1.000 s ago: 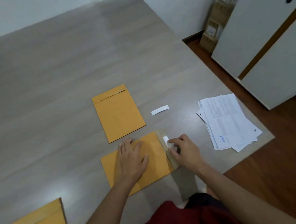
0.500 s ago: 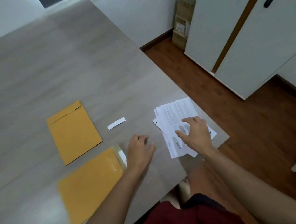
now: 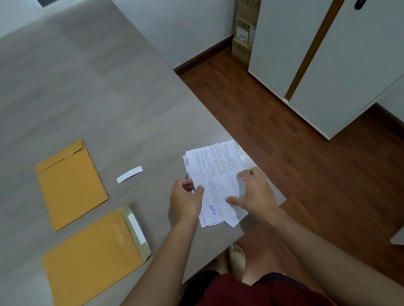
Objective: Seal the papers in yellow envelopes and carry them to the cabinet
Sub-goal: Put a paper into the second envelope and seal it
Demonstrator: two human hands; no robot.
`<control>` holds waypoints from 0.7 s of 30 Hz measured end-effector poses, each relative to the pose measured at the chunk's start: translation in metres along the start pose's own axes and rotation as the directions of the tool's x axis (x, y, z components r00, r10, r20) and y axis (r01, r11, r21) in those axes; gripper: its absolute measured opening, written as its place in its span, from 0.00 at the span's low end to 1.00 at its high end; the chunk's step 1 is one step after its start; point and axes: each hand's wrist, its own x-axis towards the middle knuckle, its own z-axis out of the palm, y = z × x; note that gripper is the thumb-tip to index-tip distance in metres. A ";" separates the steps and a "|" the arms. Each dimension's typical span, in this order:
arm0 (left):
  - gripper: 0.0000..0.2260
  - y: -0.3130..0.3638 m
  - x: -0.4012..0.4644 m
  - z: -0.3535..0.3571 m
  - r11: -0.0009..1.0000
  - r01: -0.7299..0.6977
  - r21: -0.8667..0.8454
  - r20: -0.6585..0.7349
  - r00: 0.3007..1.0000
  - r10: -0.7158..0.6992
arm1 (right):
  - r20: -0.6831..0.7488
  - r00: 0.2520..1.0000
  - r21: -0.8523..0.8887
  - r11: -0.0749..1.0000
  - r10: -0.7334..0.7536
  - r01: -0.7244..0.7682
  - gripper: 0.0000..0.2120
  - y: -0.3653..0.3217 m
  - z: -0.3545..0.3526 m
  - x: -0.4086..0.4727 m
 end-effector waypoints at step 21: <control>0.30 -0.008 -0.029 0.013 0.568 -0.422 0.707 0.231 0.897 0.378 | -0.016 0.996 0.013 0.996 -0.089 0.090 0.36 0.012 0.003 0.005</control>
